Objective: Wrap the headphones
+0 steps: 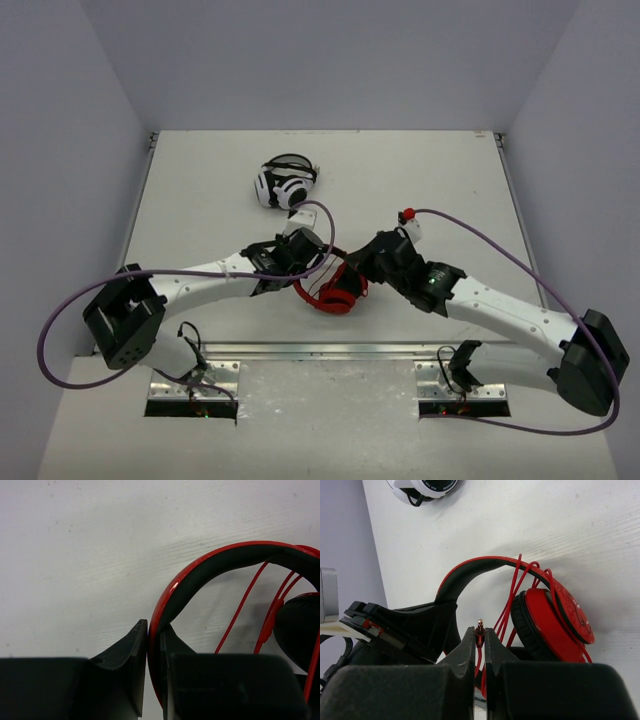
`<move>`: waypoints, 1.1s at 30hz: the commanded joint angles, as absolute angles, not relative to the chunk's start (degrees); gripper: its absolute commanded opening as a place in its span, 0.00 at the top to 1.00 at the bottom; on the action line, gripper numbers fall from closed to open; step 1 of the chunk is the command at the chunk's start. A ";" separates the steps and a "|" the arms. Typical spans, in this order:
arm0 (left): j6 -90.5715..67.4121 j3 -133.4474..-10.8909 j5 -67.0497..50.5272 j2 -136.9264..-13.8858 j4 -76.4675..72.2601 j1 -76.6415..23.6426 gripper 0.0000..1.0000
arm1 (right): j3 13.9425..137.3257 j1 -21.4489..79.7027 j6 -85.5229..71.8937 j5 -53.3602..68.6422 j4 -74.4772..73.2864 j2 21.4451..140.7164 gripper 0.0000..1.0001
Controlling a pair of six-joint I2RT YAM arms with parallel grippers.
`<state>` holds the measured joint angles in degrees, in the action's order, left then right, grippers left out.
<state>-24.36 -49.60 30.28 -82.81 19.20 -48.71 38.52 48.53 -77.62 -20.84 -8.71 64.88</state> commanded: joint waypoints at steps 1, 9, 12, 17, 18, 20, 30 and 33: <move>-26.10 -49.40 32.25 -80.24 13.80 -48.25 1.00 | 37.62 48.60 -79.89 -22.85 -6.24 62.14 0.99; -26.81 -46.41 33.75 -79.02 11.26 -48.25 1.00 | 41.13 42.82 -75.15 -19.18 -10.63 61.08 0.99; -26.98 -44.75 33.84 -76.91 9.76 -48.25 1.00 | 40.78 38.07 -73.22 -13.39 -10.81 62.40 0.99; -24.70 -42.37 31.82 -72.78 5.81 -48.25 1.00 | 44.90 35.42 -65.51 -7.49 -11.60 68.80 0.99; -24.52 -42.10 31.47 -71.64 5.37 -48.25 1.00 | 47.70 35.33 -64.17 -6.43 -12.82 70.38 0.99; -23.38 -41.22 30.15 -70.67 4.57 -48.34 1.00 | 49.39 35.24 -60.84 -5.02 -12.92 73.56 0.99; -21.01 -41.31 27.86 -67.42 6.59 -48.25 1.00 | 50.35 32.70 -57.75 -1.76 -11.42 76.28 0.99; -20.92 -41.22 27.69 -66.01 6.68 -48.25 1.00 | 50.80 32.43 -57.57 0.52 -10.99 78.30 0.99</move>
